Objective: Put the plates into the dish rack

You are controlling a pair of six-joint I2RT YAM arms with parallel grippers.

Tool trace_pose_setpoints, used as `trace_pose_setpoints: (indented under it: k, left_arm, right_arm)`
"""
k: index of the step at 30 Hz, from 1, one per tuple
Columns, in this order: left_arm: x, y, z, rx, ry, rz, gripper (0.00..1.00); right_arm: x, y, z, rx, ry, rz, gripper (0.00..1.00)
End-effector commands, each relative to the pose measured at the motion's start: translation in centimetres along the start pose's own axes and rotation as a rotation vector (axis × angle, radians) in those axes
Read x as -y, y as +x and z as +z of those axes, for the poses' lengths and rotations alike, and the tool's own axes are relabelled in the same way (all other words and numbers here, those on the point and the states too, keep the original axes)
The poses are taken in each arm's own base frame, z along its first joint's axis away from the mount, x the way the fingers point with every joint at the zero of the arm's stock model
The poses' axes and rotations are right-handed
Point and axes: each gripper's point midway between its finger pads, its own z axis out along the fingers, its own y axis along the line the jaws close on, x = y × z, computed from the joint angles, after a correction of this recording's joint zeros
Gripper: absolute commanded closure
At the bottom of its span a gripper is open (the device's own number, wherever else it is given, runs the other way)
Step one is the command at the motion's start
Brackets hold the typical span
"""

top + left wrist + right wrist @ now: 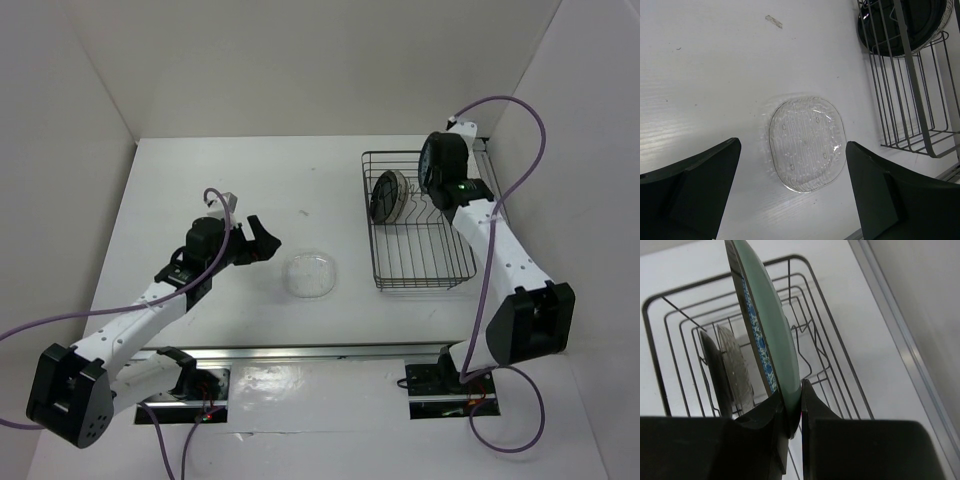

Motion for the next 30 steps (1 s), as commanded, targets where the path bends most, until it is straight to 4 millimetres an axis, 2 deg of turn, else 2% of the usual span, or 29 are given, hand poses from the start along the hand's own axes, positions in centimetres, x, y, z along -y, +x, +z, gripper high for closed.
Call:
trace_pose_setpoints:
  k: [1, 3, 7, 12, 17, 18, 20, 21, 22, 25, 26, 30]
  left_arm:
    - [0.8, -0.7, 0.0, 0.019, 0.029, 0.019, 0.00]
    - [1.0, -1.1, 0.0, 0.026, 0.034, 0.020, 0.00]
    - [1.0, -1.1, 0.0, 0.026, 0.034, 0.020, 0.00]
    - [1.0, -1.1, 0.0, 0.026, 0.034, 0.020, 0.00]
    - [0.5, -0.4, 0.9, 0.005, 0.020, 0.017, 0.00]
    - [0.0, 0.3, 1.1, -0.014, 0.008, 0.015, 0.00]
    - [0.2, 0.2, 1.4, -0.013, 0.022, 0.016, 0.00]
    - [-0.4, 1.1, 1.7, -0.037, 0.006, 0.013, 0.00]
    - [-0.4, 1.1, 1.9, -0.034, 0.007, 0.013, 0.00]
    - [-0.9, 2.1, 2.9, -0.062, 0.002, 0.001, 0.00]
    - [-0.9, 2.3, 3.1, -0.071, 0.007, 0.000, 0.00]
    - [-1.7, 3.4, 4.3, -0.091, -0.007, -0.015, 0.00]
  right_arm:
    - [-0.5, -0.2, 0.7, 0.021, -0.004, 0.037, 1.00]
    - [-0.6, 1.3, 1.9, -0.009, 0.000, 0.025, 1.00]
    - [-1.2, 2.8, 3.0, -0.047, -0.010, 0.007, 1.00]
    - [-2.1, 4.3, 4.2, -0.078, -0.035, -0.005, 1.00]
    - [-2.5, 5.5, 5.0, -0.110, -0.039, -0.020, 0.99]
    - [-2.5, 5.5, 5.0, -0.110, -0.039, -0.010, 0.86]
    - [-2.5, 5.2, 5.1, -0.098, -0.032, -0.006, 0.75]
    - [-2.5, 5.5, 5.3, -0.106, -0.030, -0.010, 0.67]
    - [-2.5, 5.5, 5.3, -0.106, -0.030, -0.010, 0.52]
    - [-2.5, 5.7, 5.7, -0.106, -0.019, -0.012, 0.48]
    - [-2.5, 5.7, 5.7, -0.106, -0.019, -0.001, 0.40]
    - [-2.4, 5.2, 5.5, -0.104, -0.007, 0.010, 0.33]
